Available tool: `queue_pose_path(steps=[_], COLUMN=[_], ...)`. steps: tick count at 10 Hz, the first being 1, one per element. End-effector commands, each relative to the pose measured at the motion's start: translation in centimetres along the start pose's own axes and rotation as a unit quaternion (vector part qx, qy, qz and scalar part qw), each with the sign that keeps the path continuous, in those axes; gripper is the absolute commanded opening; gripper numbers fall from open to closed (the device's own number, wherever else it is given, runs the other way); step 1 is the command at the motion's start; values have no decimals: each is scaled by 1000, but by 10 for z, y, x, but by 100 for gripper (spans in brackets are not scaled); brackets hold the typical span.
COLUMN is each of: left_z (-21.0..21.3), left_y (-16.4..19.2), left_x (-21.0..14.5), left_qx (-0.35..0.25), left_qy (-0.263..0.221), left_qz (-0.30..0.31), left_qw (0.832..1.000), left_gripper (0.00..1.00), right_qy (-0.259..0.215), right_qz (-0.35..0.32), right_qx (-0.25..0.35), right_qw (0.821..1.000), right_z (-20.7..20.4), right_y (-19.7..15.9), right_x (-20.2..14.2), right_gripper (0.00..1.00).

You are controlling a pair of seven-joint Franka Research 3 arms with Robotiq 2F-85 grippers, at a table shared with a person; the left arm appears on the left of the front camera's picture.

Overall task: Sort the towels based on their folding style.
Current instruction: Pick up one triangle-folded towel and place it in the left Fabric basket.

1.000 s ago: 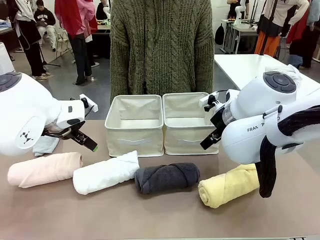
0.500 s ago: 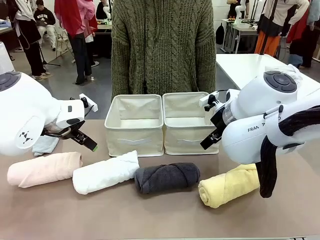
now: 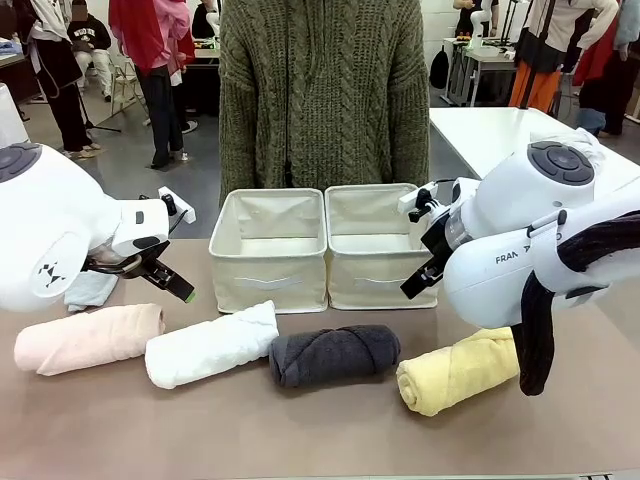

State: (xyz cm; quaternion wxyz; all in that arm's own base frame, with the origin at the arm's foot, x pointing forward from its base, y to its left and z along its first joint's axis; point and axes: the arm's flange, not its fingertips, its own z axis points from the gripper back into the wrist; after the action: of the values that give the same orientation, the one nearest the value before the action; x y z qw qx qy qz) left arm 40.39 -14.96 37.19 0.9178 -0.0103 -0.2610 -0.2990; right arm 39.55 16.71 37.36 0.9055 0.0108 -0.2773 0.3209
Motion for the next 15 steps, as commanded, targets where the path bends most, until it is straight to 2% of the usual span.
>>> queue_pose_path(steps=[1,3,5,6,8,9,11,12,13,15], left_z=[0,0,91,143,205,232,263,271,269,269], left_y=[0,0,-47,-63,-69,-72,-56,-52,-67,-67], left_x=[0,0,76,113,153,159,164,158,162,162], left_qx=[0,0,35,37,39,60,60,66,52,52], left_qy=[0,0,-24,-22,-4,4,10,2,-2,-2], left_qz=[0,0,-41,-56,-78,-79,-61,-49,-69,-69], left_qw=[1000,1000,998,997,996,995,996,997,996,996], left_gripper=[100,100,100,100,100,100,100,100,100,100], right_qy=[0,0,-7,0,-15,-24,-44,-38,-51,-51], right_qz=[0,0,28,28,40,40,39,42,50,50], right_qx=[0,0,-34,-38,-59,-75,-108,-126,-82,-82], right_qw=[1000,1000,999,999,997,996,992,990,994,994], right_z=[0,0,74,130,208,239,290,296,297,297], right_y=[0,0,9,11,17,26,39,44,36,36], right_x=[0,0,46,71,104,113,120,115,118,118], right_gripper=[100,100,100,100,100,100,100,100,100,100])
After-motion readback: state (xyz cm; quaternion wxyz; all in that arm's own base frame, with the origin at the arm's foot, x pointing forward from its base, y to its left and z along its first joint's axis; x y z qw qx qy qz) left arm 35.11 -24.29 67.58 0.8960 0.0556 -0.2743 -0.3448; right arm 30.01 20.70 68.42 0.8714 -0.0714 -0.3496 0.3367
